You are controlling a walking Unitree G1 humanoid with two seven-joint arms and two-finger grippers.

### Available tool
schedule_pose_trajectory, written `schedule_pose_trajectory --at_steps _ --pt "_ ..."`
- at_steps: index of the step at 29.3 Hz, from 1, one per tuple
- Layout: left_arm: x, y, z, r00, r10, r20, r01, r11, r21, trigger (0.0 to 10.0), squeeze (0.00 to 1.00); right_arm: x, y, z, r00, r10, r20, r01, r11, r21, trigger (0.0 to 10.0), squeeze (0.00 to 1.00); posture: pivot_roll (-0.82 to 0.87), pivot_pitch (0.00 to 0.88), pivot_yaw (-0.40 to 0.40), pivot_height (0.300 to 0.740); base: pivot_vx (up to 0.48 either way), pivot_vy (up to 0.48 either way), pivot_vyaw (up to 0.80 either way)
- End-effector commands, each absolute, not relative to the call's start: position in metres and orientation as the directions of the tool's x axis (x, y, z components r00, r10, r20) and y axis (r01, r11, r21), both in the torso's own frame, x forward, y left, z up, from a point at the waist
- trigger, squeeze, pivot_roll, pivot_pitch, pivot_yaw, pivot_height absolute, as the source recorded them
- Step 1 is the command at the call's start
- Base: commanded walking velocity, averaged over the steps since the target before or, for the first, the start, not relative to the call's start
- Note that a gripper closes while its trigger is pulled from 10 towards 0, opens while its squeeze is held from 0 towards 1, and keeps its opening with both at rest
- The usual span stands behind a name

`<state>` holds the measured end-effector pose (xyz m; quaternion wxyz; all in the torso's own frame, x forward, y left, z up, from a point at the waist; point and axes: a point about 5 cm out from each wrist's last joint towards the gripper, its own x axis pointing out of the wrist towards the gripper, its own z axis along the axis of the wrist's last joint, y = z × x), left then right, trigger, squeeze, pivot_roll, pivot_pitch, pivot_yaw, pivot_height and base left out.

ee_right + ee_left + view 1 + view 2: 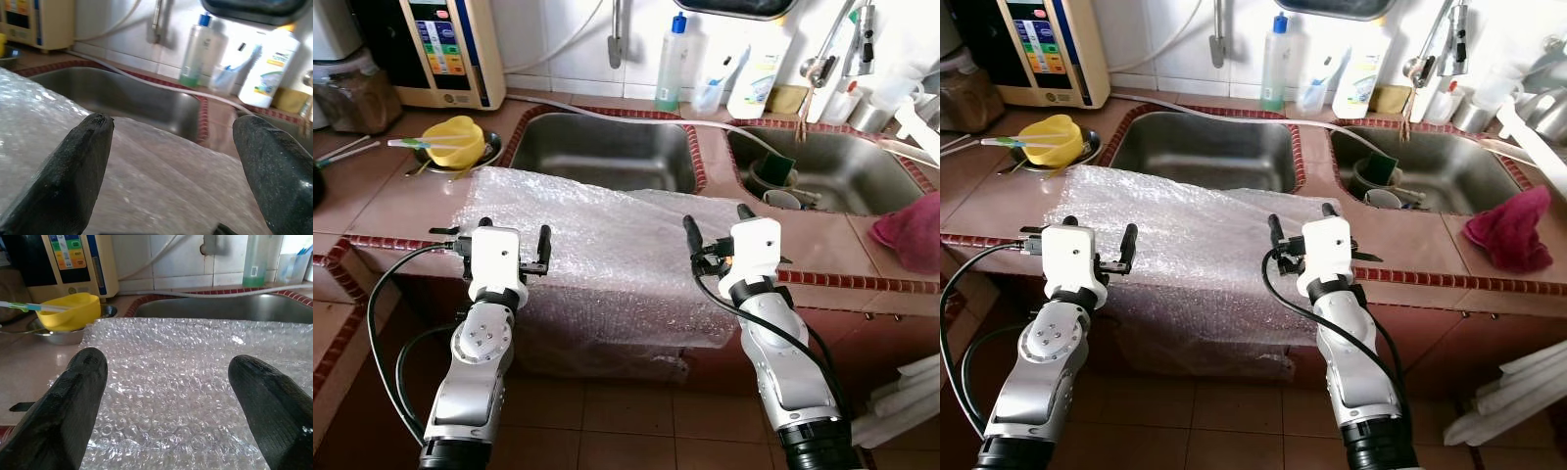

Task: Kitchen organization

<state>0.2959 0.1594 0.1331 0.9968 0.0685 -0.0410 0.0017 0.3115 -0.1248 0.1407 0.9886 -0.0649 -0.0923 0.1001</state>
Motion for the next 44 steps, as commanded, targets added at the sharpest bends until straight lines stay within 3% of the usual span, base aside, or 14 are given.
schedule_pose_trajectory --at_steps 1,27,44 --pt "0.2959 0.1564 0.1377 0.996 -0.017 0.089 0.006 0.991 0.132 10.0 0.0 0.3124 -0.1239 0.1485 0.955 0.22 0.197 -0.19 0.969 -0.16 10.0 0.0 0.12 0.0 -0.038 0.74 0.0 0.0 0.0" --pt "0.2974 0.1532 0.1318 0.998 -0.037 0.041 0.034 0.996 0.088 10.0 0.0 0.3138 -0.1221 0.1515 0.952 0.228 0.205 -0.195 0.966 -0.168 10.0 0.0 0.12 0.0 -0.039 0.74 0.0 0.0 0.0" --pt "0.2974 0.1534 0.1293 0.999 -0.029 0.019 0.028 0.996 0.082 10.0 0.0 0.3143 -0.1237 0.1511 0.954 0.221 0.202 -0.189 0.967 -0.168 10.0 0.0 0.12 0.0 -0.041 0.74 0.0 0.409 0.0"
